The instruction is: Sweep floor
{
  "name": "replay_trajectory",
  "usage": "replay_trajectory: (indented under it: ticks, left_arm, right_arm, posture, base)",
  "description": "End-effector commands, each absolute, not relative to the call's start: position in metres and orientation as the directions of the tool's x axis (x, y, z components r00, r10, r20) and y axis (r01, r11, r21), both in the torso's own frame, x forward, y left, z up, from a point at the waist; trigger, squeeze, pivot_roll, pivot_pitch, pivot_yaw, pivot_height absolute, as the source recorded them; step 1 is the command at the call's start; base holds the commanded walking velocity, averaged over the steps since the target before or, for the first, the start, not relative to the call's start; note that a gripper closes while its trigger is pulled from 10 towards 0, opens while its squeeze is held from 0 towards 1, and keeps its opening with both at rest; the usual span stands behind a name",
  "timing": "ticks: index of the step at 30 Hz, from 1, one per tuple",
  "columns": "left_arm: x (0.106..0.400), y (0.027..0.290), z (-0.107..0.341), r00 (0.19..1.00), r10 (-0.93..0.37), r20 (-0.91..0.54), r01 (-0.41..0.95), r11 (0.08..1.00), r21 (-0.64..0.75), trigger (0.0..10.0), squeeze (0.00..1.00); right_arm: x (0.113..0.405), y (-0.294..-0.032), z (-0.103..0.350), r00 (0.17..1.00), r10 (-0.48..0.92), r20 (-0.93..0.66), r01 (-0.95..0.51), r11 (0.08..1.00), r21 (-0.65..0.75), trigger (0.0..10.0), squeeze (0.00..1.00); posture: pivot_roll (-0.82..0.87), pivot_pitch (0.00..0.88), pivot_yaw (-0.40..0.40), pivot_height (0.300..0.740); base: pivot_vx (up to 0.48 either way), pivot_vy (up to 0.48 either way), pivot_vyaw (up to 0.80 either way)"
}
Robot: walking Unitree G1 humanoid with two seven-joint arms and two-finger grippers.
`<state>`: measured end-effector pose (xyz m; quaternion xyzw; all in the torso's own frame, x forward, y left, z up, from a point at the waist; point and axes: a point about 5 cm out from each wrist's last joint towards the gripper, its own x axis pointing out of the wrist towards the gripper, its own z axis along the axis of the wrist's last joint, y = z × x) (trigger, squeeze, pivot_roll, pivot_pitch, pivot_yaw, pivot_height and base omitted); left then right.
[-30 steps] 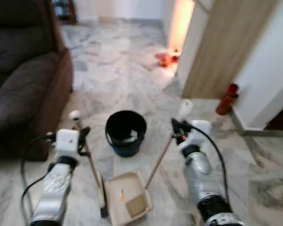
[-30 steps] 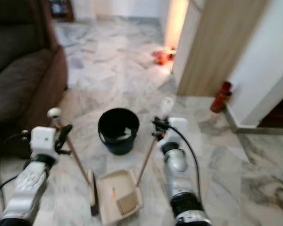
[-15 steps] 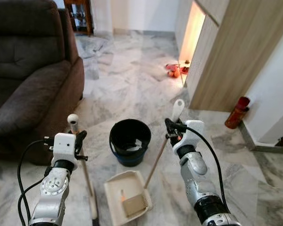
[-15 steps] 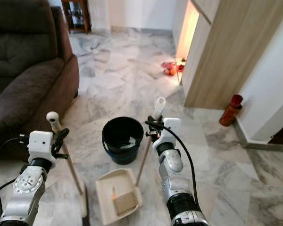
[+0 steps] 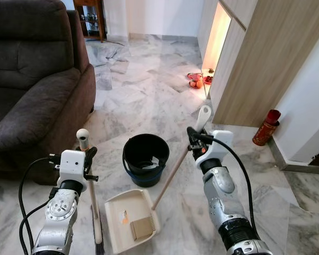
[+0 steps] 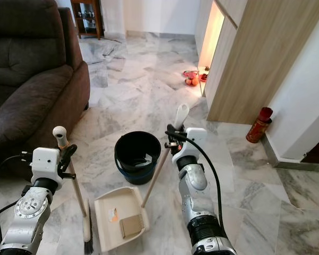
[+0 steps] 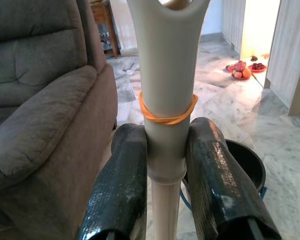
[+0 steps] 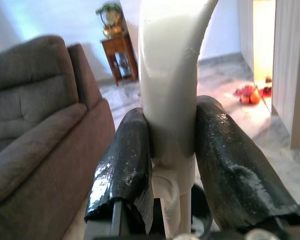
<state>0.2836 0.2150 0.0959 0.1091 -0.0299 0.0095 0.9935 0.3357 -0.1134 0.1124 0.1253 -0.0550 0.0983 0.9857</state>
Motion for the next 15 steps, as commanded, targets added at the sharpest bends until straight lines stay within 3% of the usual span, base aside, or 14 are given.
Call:
replay_trajectory:
  ticks: [1, 15]
  left_arm:
    - [0.285, 0.217, 0.101, 0.996, 0.013, 0.09, -0.034, 0.971, 0.236, 10.0, 0.0]
    - [0.284, 0.217, 0.101, 0.995, 0.004, 0.098, -0.03, 0.964, 0.265, 10.0, 0.0]
  right_arm:
    - [0.34, -0.114, 0.133, 0.961, 0.177, 0.211, -0.228, 0.941, 0.25, 10.0, 0.0]
    - [0.327, -0.136, 0.15, 0.959, 0.104, 0.263, -0.165, 0.96, 0.224, 10.0, 0.0]
  posture:
    - [0.18, 0.0, -0.05, 0.74]
    - [0.18, 0.0, -0.048, 0.74]
  base:
    - [0.0, 0.0, 0.0]
    - [0.0, 0.0, 0.0]
